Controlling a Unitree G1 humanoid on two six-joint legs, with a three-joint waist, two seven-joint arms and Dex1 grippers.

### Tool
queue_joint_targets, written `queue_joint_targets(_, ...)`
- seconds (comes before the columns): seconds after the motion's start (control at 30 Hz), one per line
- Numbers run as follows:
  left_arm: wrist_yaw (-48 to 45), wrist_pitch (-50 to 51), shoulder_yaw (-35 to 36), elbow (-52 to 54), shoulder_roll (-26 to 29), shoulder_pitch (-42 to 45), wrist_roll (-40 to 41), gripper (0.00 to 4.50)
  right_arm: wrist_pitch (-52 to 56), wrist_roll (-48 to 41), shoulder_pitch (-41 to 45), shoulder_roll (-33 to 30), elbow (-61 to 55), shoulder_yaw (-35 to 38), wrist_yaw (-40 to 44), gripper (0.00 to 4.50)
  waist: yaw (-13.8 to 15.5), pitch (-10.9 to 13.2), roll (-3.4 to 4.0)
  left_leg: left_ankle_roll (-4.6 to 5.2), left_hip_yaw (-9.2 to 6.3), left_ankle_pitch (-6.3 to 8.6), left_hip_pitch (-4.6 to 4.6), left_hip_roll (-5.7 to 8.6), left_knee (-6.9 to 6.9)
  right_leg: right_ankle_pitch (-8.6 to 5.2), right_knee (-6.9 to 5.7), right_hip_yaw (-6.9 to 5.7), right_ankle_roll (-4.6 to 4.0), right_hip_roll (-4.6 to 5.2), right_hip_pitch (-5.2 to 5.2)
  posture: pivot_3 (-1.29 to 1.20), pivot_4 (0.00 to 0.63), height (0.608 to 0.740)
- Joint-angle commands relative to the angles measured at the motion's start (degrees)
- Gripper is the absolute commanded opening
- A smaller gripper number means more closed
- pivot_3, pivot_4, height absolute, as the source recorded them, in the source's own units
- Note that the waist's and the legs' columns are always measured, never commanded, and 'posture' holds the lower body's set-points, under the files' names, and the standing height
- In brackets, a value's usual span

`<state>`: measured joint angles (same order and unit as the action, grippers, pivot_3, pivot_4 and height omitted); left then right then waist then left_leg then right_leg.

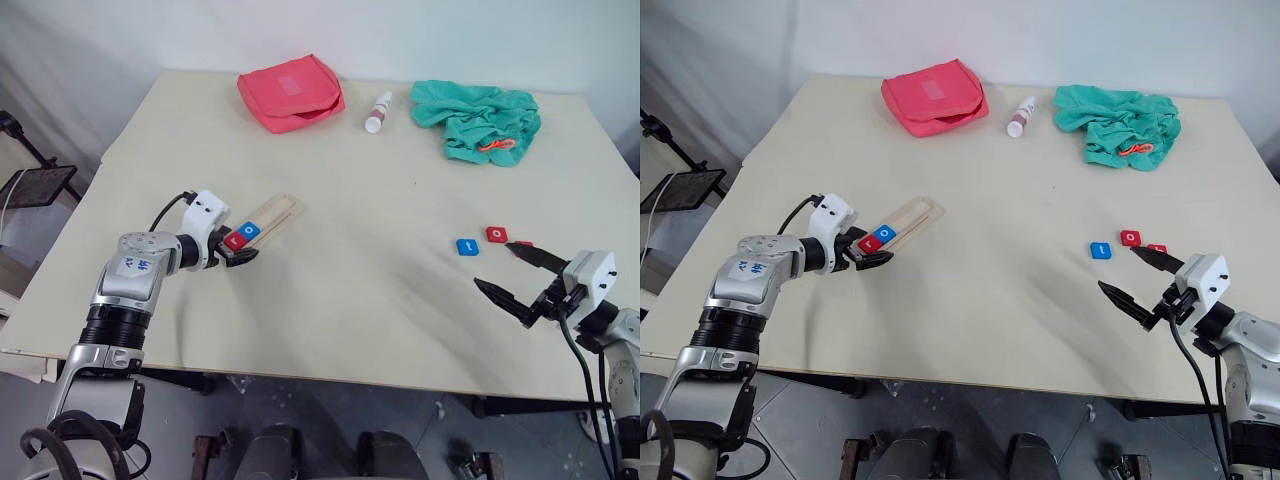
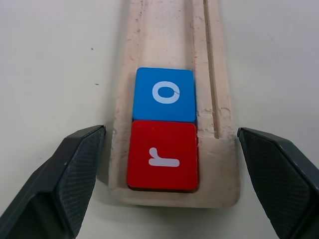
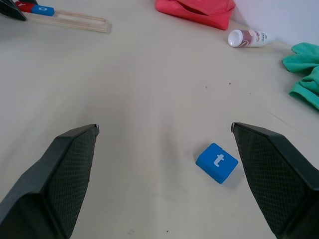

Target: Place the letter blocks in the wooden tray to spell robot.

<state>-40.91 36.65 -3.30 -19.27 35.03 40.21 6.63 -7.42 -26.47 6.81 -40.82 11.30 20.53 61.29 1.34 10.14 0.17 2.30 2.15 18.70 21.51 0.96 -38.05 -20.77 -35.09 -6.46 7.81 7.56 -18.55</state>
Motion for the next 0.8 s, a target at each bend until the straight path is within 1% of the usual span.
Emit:
queue_joint_targets(0.03, -0.9, 2.4, -3.0, -1.2, 0.1, 0.1, -2.0, 4.32, -0.5, -0.4, 0.6, -0.7, -1.0, 1.4, -0.6, 4.49, 0.0, 0.0, 0.0, 0.0, 0.0, 0.0, 0.0, 0.0, 0.0, 0.0, 0.0, 0.0, 0.0, 0.0, 0.0, 0.0, 0.15, 0.74)
queue_joint_targets(0.1, 0.4, 1.9, -2.5, -1.6, -0.5, 0.0, -2.4, 3.94, -0.6, -0.3, 0.9, -0.7, -0.7, 1.2, -0.7, 4.5, 0.0, 0.0, 0.01, 0.0, 0.0, 0.0, -0.01, 0.01, -0.01, 0.0, -0.01, 0.02, 0.0, 0.0, 0.01, 0.0, 0.15, 0.74)
queue_joint_targets(0.17, -0.1, 0.8, -2.0, -1.6, -0.9, -0.1, -1.9, 3.4, -0.6, -0.3, 1.0, -0.7, -0.7, 1.2, -0.7, 4.5, 0.0, 0.0, 0.01, 0.0, 0.0, 0.0, -0.03, 0.01, -0.02, 0.0, -0.02, 0.02, 0.0, 0.0, 0.02, 0.0, 0.15, 0.74)
queue_joint_targets(0.27, -1.9, -0.2, -2.7, -2.1, -0.7, 0.3, -1.9, 3.39, -0.6, -0.3, 1.1, -0.6, -0.8, 1.2, -0.7, 4.5, 0.1, 0.0, 0.01, 0.0, -0.01, 0.0, -0.02, 0.01, -0.05, 0.0, -0.04, 0.02, 0.0, 0.01, 0.03, 0.0, 0.15, 0.74)
queue_joint_targets(0.37, -6.4, -6.3, -3.8, -1.9, -0.5, 1.8, -1.6, 3.39, -0.5, -0.5, 0.5, -0.9, -1.3, 1.7, -0.7, 4.5, 0.2, 0.0, 0.01, 0.0, -0.01, 0.0, -0.02, 0.03, -0.05, 0.0, -0.04, 0.01, 0.0, 0.02, 0.02, 0.0, 0.15, 0.74)
queue_joint_targets(0.53, -12.5, -9.0, -6.7, 0.8, -0.5, 5.0, -2.0, 3.39, -0.4, -0.6, 0.3, -1.4, -1.3, 2.1, -0.7, 4.5, 0.1, 0.0, 0.0, 0.02, -0.05, 0.0, 0.05, 0.08, -0.06, 0.0, -0.02, 0.0, 0.0, 0.03, 0.0, 0.0, 0.15, 0.74)
queue_joint_targets(0.63, -16.6, -10.8, -9.5, 2.7, -2.1, 7.1, -1.6, 3.39, -0.9, -0.3, 0.3, -1.9, -0.8, 2.1, -0.2, 4.5, 0.0, 0.0, 0.0, 0.02, -0.03, 0.0, 0.09, 0.07, -0.05, 0.0, -0.01, -0.03, 0.0, 0.02, -0.04, 0.0, 0.15, 0.74)
queue_joint_targets(0.8, -19.1, -12.5, -13.8, 5.2, -5.4, 9.2, -3.4, 3.39, -1.3, -0.6, -0.3, -2.1, -1.2, 2.3, 0.0, 4.5, 0.1, 0.0, -0.01, 0.04, -0.03, 0.0, 0.12, 0.08, -0.06, 0.0, 0.01, -0.03, 0.0, 0.02, -0.03, 0.0, 0.15, 0.74)
